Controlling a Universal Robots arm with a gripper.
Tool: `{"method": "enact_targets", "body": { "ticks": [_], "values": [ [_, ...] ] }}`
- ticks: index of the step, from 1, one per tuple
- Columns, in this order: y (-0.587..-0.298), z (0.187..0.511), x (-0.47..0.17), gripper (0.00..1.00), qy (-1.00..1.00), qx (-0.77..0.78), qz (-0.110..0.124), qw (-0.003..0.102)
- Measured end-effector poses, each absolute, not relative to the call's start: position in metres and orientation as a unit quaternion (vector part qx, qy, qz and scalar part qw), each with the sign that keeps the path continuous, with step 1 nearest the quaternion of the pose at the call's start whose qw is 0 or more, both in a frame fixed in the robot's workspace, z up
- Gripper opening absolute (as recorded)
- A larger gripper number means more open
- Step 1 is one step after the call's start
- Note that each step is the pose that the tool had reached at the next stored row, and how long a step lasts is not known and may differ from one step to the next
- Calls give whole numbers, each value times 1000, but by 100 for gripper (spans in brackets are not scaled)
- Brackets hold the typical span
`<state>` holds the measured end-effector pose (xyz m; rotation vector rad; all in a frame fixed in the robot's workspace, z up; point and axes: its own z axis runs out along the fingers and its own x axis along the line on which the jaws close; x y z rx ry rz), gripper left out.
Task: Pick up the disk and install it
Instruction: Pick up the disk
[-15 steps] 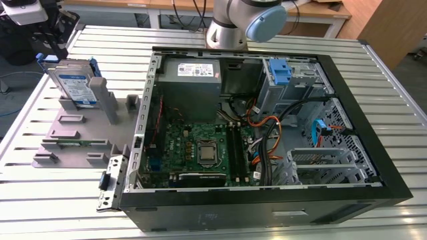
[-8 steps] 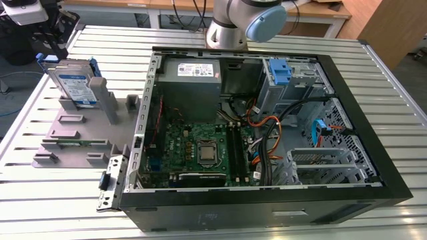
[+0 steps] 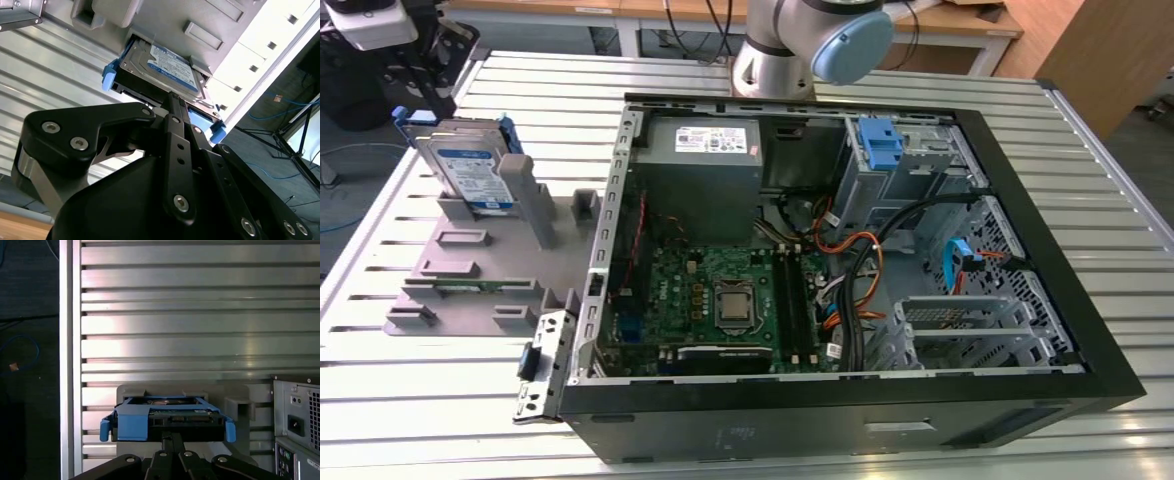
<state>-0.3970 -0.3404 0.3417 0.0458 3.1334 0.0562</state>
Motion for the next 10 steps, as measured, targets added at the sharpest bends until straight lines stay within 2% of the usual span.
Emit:
{"method": "enact_targets", "body": {
  "ticks": [10],
  "values": [
    [-340, 342, -397, 11, 998, -59, 18, 2]
  ]
}}
